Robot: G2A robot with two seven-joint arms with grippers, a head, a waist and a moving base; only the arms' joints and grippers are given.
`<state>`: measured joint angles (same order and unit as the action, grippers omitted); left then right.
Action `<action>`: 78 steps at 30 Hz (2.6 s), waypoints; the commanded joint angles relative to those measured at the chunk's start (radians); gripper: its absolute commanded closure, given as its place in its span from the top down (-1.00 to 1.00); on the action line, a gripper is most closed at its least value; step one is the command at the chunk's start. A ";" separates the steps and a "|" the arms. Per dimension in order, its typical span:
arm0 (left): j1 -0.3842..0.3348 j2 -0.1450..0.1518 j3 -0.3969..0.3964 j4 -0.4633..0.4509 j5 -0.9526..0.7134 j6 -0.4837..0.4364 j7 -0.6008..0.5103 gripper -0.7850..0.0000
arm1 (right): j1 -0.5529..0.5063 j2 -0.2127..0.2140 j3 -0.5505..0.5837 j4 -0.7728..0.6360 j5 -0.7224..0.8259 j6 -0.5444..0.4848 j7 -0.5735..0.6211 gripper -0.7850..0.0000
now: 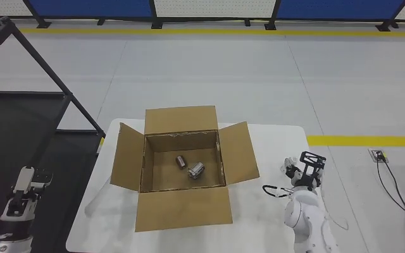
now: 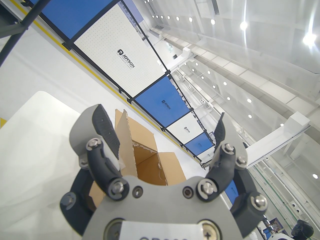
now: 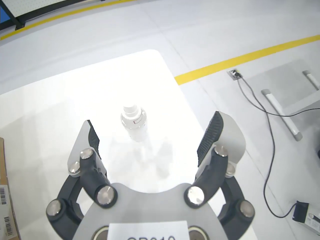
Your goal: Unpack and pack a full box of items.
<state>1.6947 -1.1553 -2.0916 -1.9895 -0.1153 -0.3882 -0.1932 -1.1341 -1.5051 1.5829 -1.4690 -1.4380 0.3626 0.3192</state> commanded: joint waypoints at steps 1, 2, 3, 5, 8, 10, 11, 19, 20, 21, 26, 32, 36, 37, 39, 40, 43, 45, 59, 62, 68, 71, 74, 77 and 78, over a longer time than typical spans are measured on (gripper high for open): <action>0.000 0.000 0.000 0.000 0.000 0.000 0.000 1.00 | 0.027 0.002 0.010 0.064 0.029 -0.042 -0.016 1.00; 0.000 0.000 0.000 0.000 0.000 0.000 0.000 1.00 | 0.040 0.003 0.013 0.093 0.033 -0.050 -0.022 1.00; 0.000 0.000 0.000 0.000 0.000 0.000 0.000 1.00 | 0.049 0.004 0.013 0.109 0.038 -0.056 -0.026 1.00; 0.000 0.000 0.000 0.000 0.000 0.000 0.000 1.00 | 0.072 0.005 0.014 0.152 0.050 -0.069 -0.044 1.00; 0.000 0.000 0.000 0.000 0.000 0.000 0.000 1.00 | 0.100 0.005 0.012 0.204 0.061 -0.080 -0.066 1.00; 0.000 0.000 0.000 0.000 0.000 0.000 0.000 1.00 | 0.116 0.006 0.012 0.233 0.073 -0.089 -0.077 0.57; 0.000 0.000 0.000 0.000 0.000 0.000 0.000 1.00 | 0.123 0.007 0.012 0.246 0.075 -0.093 -0.081 0.15; 0.000 0.000 0.000 0.000 0.000 0.000 0.000 1.00 | 0.143 0.012 0.011 0.282 0.089 -0.119 -0.107 -1.00; 0.000 0.000 0.000 0.000 0.000 0.000 0.000 1.00 | 0.142 0.012 0.011 0.281 0.090 -0.122 -0.110 -1.00; 0.000 0.000 0.000 0.000 0.000 0.000 0.000 1.00 | 0.140 0.013 0.010 0.275 0.094 -0.127 -0.115 -1.00; 0.000 0.000 0.000 0.000 0.000 0.000 0.000 1.00 | 0.111 0.014 0.009 0.209 0.119 -0.141 -0.146 -1.00; 0.000 0.000 0.000 0.000 0.000 0.000 0.000 1.00 | 0.061 0.005 -0.026 0.046 0.142 -0.070 -0.182 -1.00; 0.000 0.000 0.000 0.000 0.000 0.000 0.000 1.00 | 0.034 -0.001 -0.079 -0.095 0.102 -0.029 -0.177 -1.00; 0.000 0.000 0.000 0.000 0.000 0.000 0.000 1.00 | 0.031 -0.003 -0.104 -0.131 0.075 -0.013 -0.174 -1.00; 0.000 0.000 0.000 0.000 0.000 0.000 0.000 1.00 | 0.024 -0.006 -0.153 -0.200 0.024 0.001 -0.160 -1.00; 0.000 0.000 0.000 0.000 0.000 0.000 0.000 1.00 | 0.023 -0.008 -0.178 -0.233 -0.004 0.005 -0.156 -1.00; 0.000 0.000 0.000 0.000 0.000 0.000 0.000 1.00 | 0.019 -0.012 -0.251 -0.313 -0.073 0.004 -0.152 -1.00; 0.000 0.000 0.000 0.000 0.000 0.000 0.000 1.00 | 0.024 -0.018 -0.303 -0.344 -0.126 0.033 -0.163 -1.00; 0.000 0.000 0.000 0.000 0.000 0.000 0.000 1.00 | 0.176 -0.051 -0.509 -0.265 -0.116 -0.160 -0.054 -1.00; 0.000 0.000 0.000 0.000 0.000 0.000 0.000 1.00 | 0.281 -0.061 -0.536 -0.136 -0.050 -0.271 0.063 -1.00; 0.000 0.000 0.000 0.000 0.000 0.000 0.000 1.00 | 0.484 -0.103 -0.628 0.198 0.134 -0.437 0.164 -1.00; 0.000 0.000 0.000 0.000 0.000 0.000 0.000 1.00 | 0.559 -0.132 -0.693 0.360 0.202 -0.497 0.157 -1.00; 0.000 0.000 0.000 0.000 0.000 0.000 0.000 1.00 | 0.622 -0.164 -0.757 0.501 0.246 -0.538 0.150 -1.00; 0.000 0.000 0.000 0.000 0.000 0.000 0.000 1.00 | 0.673 -0.200 -0.816 0.621 0.264 -0.548 0.128 -1.00; 0.000 0.000 0.000 0.000 0.000 0.000 0.000 1.00 | 0.687 -0.211 -0.836 0.653 0.264 -0.551 0.119 -1.00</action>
<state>1.6947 -1.1553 -2.0916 -1.9895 -0.1153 -0.3882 -0.1932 -0.4617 -1.7049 0.7680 -0.8576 -1.1732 -0.1877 0.4471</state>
